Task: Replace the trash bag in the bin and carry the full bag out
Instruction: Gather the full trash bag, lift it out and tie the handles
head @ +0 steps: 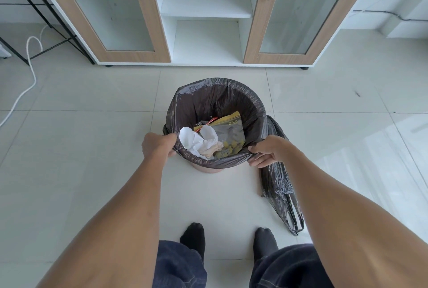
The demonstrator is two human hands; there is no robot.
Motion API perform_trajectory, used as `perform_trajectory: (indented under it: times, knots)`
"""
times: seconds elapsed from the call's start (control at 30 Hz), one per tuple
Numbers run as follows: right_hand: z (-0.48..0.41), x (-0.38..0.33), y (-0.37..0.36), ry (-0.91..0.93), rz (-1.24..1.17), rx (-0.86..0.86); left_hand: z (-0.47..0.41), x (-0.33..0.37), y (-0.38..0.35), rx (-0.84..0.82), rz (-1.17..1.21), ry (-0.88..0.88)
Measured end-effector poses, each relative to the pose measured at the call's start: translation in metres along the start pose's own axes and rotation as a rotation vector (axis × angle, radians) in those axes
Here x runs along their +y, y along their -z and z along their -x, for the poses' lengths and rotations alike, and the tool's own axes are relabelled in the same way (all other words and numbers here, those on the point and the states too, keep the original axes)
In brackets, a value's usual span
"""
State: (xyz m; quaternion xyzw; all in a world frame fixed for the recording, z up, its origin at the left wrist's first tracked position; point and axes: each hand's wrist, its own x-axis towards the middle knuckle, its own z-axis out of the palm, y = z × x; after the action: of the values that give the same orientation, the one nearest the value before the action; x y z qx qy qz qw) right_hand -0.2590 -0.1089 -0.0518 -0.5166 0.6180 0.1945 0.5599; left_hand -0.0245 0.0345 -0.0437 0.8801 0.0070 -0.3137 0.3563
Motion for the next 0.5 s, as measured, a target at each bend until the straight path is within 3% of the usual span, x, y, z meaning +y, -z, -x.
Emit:
perform_trajectory:
  times: [0.23,0.5]
  knots:
    - [0.004,0.000,-0.004,0.018,-0.037,0.042,0.001,-0.004,-0.002,-0.028,-0.221,-0.253]
    - [-0.007,0.003,-0.003,0.021,-0.104,0.067,0.007,0.005,0.007,-0.025,-0.270,-0.400]
